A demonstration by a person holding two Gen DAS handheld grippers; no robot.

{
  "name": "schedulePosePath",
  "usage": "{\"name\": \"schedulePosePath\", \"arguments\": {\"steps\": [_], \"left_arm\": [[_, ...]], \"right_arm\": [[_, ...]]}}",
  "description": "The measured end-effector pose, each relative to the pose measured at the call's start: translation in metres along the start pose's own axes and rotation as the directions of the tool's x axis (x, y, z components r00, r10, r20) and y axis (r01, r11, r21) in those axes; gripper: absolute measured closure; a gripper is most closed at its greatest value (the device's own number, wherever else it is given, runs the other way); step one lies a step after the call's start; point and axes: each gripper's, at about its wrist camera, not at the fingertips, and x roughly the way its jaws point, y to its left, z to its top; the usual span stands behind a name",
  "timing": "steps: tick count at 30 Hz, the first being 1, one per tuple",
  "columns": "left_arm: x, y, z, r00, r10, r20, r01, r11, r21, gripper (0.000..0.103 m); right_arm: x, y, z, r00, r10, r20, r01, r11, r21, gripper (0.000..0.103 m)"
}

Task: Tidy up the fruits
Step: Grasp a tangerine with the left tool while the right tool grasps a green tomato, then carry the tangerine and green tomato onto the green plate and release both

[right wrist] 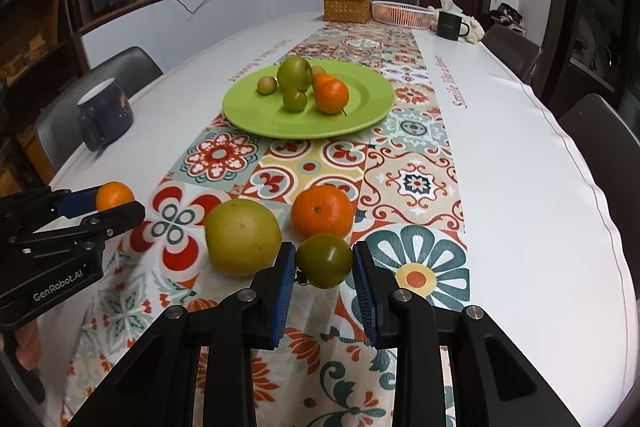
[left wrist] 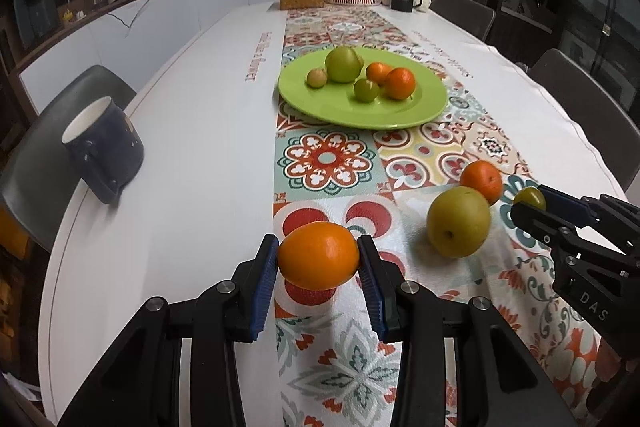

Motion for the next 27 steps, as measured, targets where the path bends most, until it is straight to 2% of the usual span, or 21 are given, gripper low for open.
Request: {"name": "schedulePosePath", "arguments": {"steps": [15,27], "left_arm": [[-0.036,-0.006,0.026,0.994,-0.016,0.105,0.013,1.0,0.022,0.064],[-0.036,-0.006,0.065,0.988,-0.014,0.157,0.005,0.998,0.055,0.064]], "right_arm": [[-0.034,0.004,0.022,0.995,0.035,0.094,-0.034,0.999,-0.019,0.073],[-0.036,0.001,0.06,0.987,0.043,0.157,-0.036,0.998,-0.049,0.073]]}}
